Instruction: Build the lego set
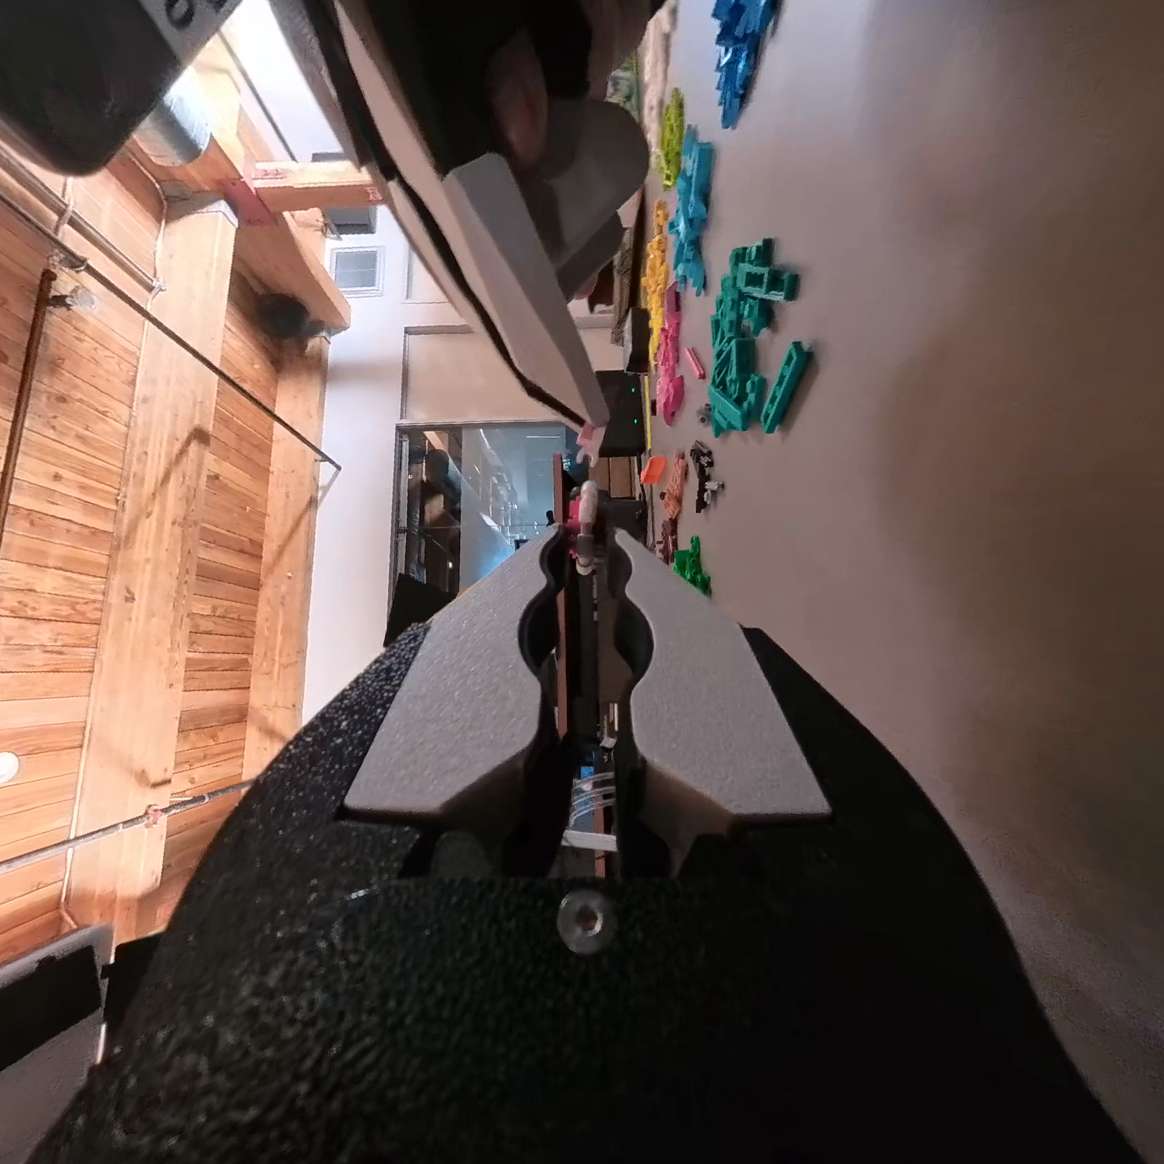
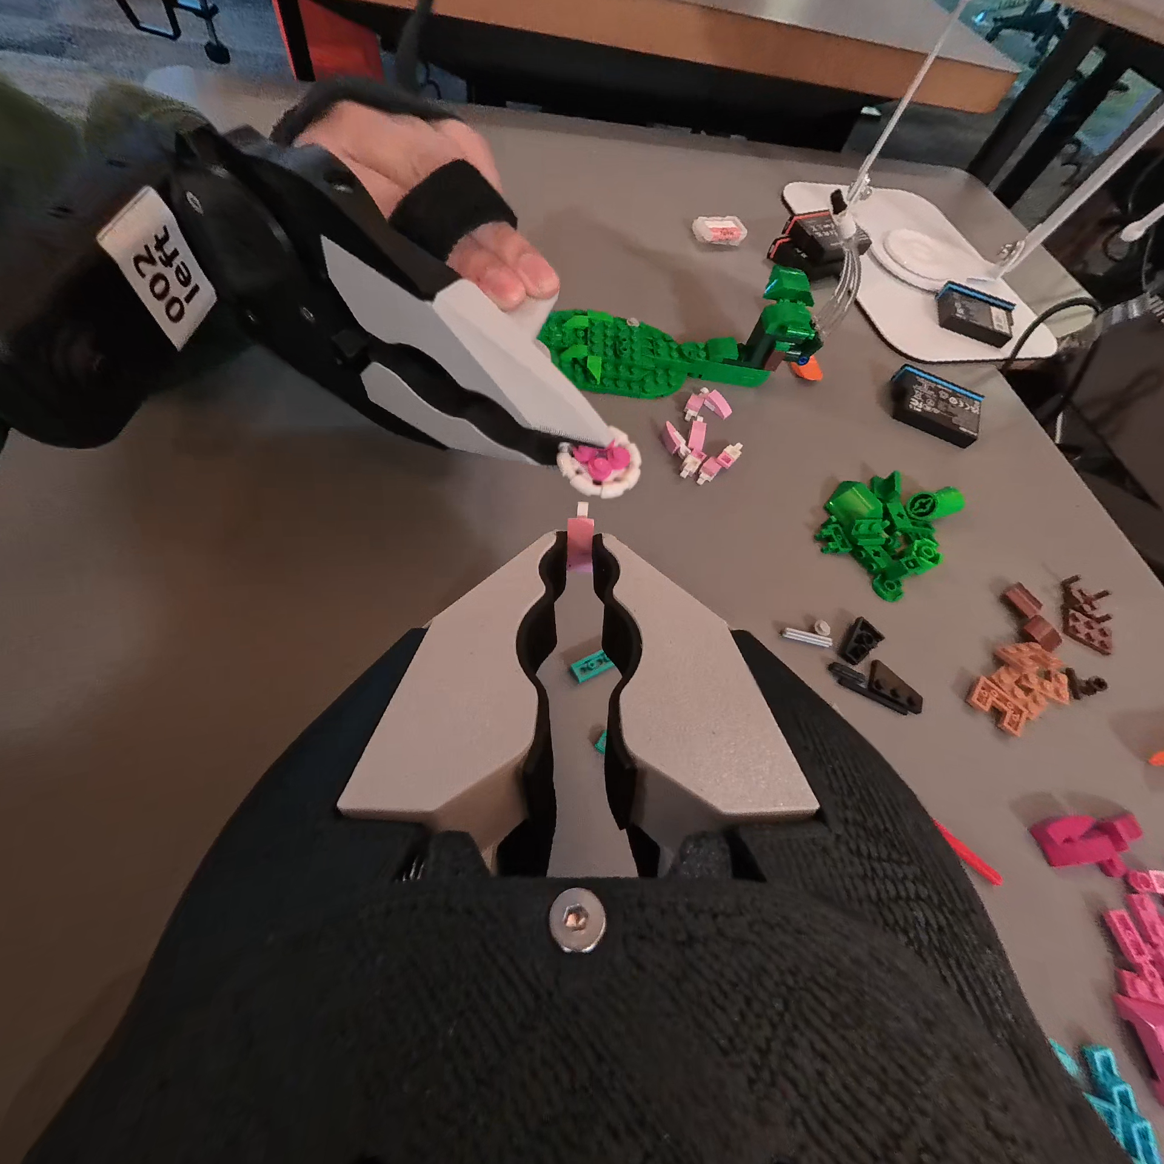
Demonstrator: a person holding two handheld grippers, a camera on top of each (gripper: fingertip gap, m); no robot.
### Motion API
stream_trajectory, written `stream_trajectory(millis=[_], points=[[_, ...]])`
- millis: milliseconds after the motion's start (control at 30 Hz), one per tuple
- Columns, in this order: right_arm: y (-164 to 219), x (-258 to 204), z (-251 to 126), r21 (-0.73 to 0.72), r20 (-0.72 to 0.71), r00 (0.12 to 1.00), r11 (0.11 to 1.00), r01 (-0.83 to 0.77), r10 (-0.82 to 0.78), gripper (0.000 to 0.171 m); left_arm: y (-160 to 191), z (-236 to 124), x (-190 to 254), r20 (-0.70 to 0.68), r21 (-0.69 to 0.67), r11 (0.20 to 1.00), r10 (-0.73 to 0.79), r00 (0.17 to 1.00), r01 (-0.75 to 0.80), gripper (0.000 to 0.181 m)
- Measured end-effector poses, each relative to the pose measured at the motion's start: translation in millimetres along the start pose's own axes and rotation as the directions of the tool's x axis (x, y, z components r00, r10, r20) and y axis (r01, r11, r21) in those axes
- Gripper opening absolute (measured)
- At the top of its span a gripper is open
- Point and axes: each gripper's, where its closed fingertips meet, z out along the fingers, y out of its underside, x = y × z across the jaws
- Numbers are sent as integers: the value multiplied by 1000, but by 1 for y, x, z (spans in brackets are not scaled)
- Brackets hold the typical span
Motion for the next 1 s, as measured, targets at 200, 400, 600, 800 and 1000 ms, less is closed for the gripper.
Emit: stream_trajectory(millis=[200, 400, 600, 800, 1000], points=[[4, 1, 0, -29, -5, 1000, 1000, -6, 6, 6, -3, 0, 3, -10, 8, 1000, 25, 1000, -25, 7], [6, 0, 2, -42, -1, 1000, 999, 6, -6, 7, -6, 0, 5, -19, 21, 999, 33, 999, -33, 8], [7, -1, 1, -51, 8, 1000, 999, 10, -9, 6, -8, 0, 5, -15, 28, 999, 39, 999, -38, 8], [11, -2, 2, -67, 18, 1000, 998, -2, 3, 6, -10, 0, 10, -31, 18, 998, 67, 997, -66, 8], [14, 0, 4, -76, 30, 999, 997, -11, 13, 6, -12, 1, 12, -41, 19, 997, 72, 997, -71, 8]])
